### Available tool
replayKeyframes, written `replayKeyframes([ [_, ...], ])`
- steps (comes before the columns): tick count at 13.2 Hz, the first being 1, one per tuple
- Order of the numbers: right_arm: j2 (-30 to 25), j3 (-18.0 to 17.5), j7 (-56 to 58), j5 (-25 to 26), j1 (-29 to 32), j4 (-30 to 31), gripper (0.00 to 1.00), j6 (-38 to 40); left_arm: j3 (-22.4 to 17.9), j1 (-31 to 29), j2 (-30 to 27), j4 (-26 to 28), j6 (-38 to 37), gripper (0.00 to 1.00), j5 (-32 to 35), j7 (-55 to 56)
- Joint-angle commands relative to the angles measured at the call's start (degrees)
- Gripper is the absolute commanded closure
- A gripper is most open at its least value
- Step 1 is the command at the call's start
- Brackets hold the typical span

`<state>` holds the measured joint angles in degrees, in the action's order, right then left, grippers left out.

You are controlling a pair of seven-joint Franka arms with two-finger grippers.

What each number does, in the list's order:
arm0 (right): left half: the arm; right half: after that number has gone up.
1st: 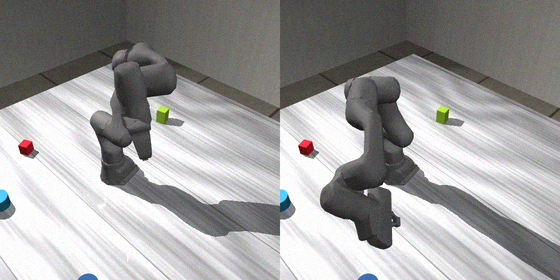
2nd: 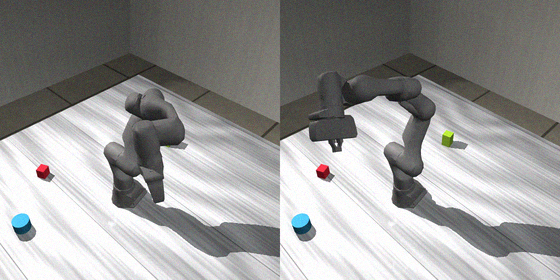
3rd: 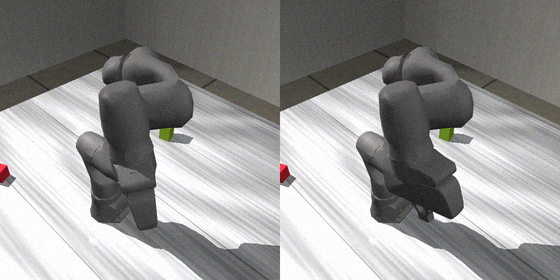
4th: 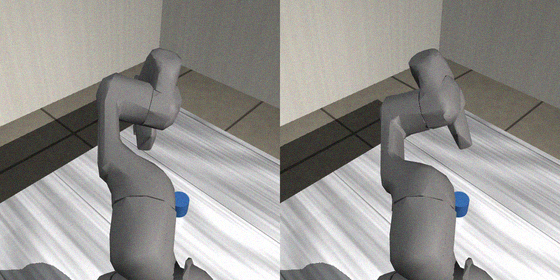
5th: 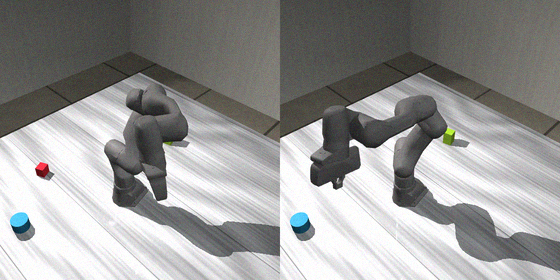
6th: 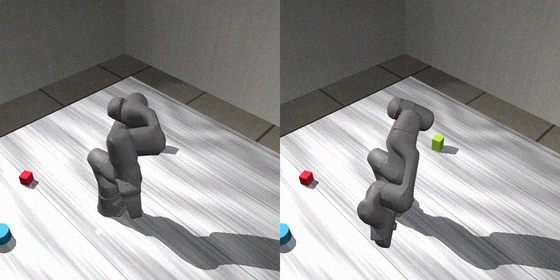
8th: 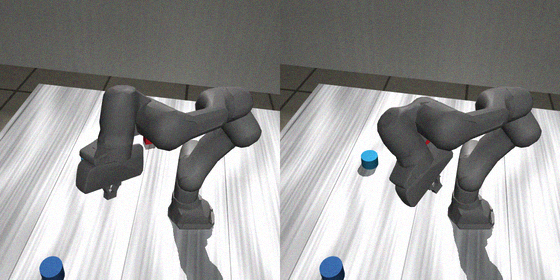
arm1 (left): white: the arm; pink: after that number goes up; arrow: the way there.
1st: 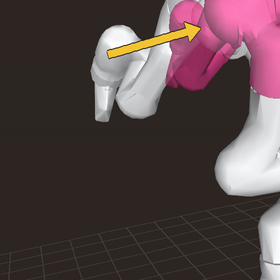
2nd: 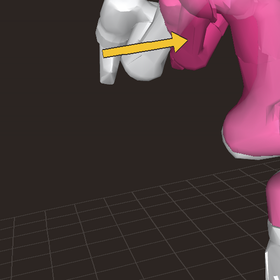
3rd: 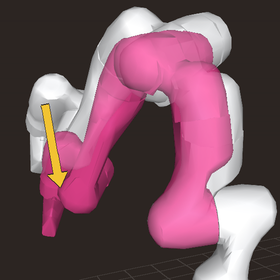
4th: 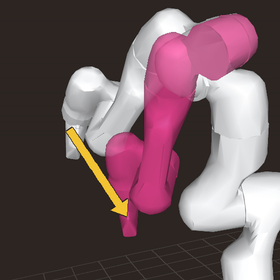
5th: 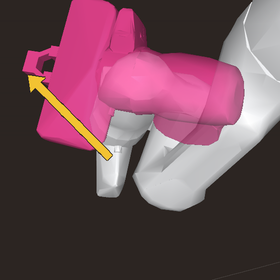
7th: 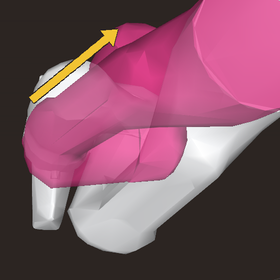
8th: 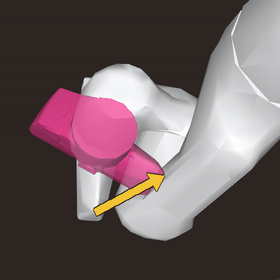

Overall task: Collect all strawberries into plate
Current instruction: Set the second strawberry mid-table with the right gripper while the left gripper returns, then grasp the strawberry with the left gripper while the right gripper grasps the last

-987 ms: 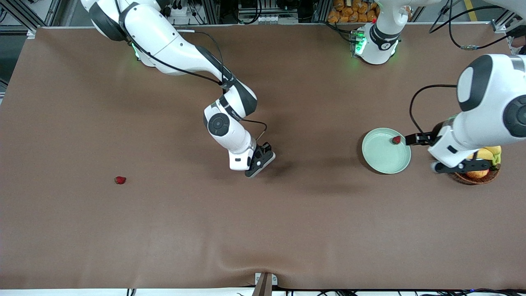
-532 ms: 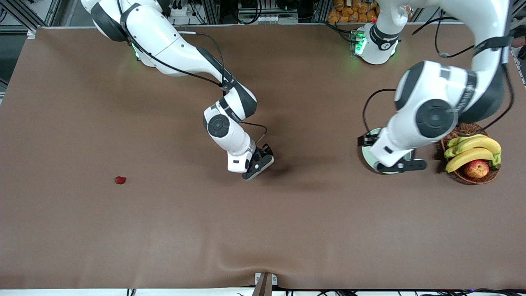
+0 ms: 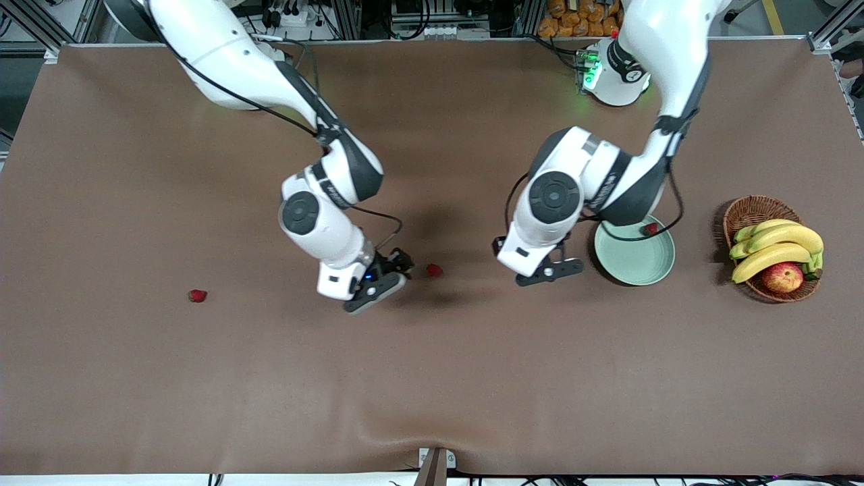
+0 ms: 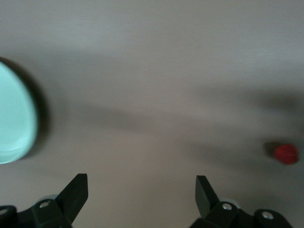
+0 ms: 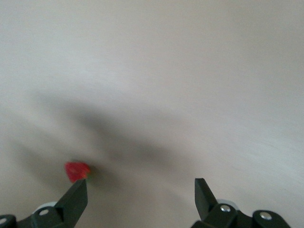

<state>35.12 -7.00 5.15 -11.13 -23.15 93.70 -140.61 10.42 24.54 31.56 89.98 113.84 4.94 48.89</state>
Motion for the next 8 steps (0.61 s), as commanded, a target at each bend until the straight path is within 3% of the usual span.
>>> replayKeyframes([
  [1,-6.36,1.80,0.21,0.41,2.66,4.83,0.00,5.50,-0.66,3.48,4.55,-2.26,6.45,0.00,-0.19,2.95],
  [5,-8.57,10.50,9.32,3.22,4.15,4.74,0.00,13.60,-1.10,7.62,10.79,-7.34,11.84,0.00,0.07,19.45],
  [8,-8.57,10.95,17.67,3.22,9.94,4.74,0.00,15.98,-1.45,9.99,15.62,-10.78,19.20,0.00,0.07,28.77],
])
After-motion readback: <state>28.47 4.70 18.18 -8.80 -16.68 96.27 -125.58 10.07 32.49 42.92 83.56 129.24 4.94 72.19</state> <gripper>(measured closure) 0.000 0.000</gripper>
